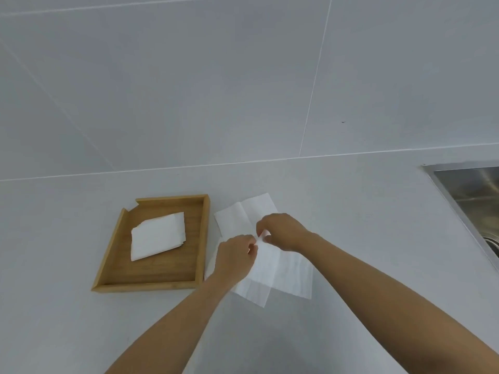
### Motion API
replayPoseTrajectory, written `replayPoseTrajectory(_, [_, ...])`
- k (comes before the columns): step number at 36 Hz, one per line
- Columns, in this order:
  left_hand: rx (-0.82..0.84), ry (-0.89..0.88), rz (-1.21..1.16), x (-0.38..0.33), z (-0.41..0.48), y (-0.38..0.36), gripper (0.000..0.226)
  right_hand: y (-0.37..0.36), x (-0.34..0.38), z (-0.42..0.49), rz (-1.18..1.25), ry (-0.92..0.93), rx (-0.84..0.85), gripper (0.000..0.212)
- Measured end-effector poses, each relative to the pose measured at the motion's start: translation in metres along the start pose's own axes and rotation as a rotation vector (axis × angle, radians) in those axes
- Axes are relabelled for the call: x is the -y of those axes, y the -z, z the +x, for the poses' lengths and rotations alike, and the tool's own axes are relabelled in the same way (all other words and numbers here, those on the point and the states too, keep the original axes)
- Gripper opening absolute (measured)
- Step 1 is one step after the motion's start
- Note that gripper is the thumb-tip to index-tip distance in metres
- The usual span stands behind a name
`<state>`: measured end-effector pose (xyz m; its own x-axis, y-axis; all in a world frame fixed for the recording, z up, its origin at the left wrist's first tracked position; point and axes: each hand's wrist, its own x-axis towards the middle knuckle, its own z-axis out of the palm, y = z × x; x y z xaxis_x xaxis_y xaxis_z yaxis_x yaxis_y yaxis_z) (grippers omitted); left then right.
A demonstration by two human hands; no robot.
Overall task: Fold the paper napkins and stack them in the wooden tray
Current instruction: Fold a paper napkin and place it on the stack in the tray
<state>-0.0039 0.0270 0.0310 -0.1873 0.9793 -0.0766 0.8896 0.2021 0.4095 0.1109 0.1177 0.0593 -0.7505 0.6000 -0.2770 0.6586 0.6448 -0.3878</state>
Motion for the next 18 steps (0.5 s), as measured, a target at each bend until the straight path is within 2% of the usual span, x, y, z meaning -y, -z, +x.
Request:
replayPoseTrajectory(4, [0.046, 0.033, -0.186, 0.000, 0.009, 0.009, 0.020, 0.008, -0.009, -0.004, 0.141, -0.056, -0.019, 0.016])
replayPoseTrajectory(13, [0.096, 0.010, -0.364, -0.010, 0.039, 0.025, 0.010, 0.028, -0.038, -0.022, 0.401, -0.235, -0.088, 0.003])
replayPoseTrajectory(16, [0.098, -0.022, -0.422, -0.017, 0.050, 0.035, 0.009, 0.038, -0.043, -0.029, 0.555, -0.282, -0.061, 0.022])
replayPoseTrajectory(18, [0.130, -0.050, -0.458, -0.022, 0.056, 0.043, 0.006, 0.045, -0.047, -0.036, 0.676, -0.297, -0.023, 0.026])
